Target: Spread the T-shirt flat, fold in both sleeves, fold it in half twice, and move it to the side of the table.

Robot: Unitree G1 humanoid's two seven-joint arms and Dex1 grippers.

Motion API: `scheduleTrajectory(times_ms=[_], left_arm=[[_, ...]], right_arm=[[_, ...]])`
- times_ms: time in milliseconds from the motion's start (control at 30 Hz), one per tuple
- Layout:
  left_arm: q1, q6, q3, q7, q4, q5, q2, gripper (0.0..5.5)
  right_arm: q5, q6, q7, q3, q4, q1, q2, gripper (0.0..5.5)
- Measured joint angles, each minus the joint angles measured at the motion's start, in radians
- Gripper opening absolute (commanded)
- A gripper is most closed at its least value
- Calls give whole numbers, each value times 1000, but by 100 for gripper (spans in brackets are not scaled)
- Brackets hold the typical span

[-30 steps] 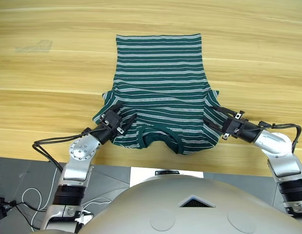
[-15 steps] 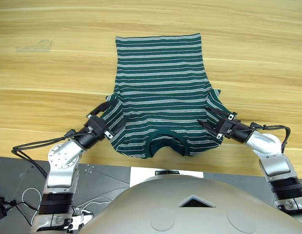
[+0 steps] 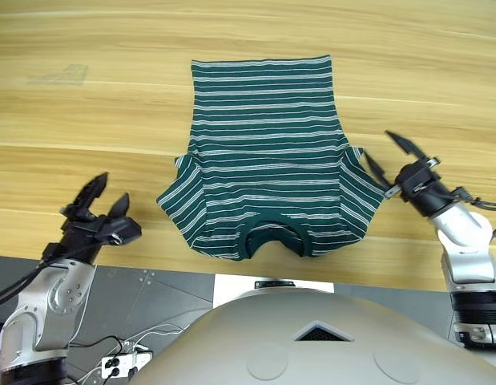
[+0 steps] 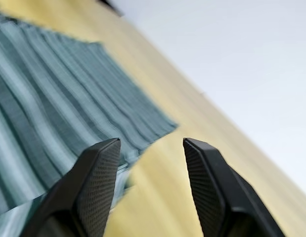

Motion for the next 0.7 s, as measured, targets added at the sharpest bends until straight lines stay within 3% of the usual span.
scheduleTrajectory(times_ms=[167,367,700], left_arm=[[39,-64,-82,-173,-108,-64,71,313],[-93,-49,-164,-211,-50,-36,95,313],[-20,-37,-118,-189,-65,-68,91,313]], right_arm=[[38,47,-65,-96,-27,-52,24,234],[39,67,-74,-123,-99,-16,44,234],[35,75,-75,-150,-101,6,46,234]])
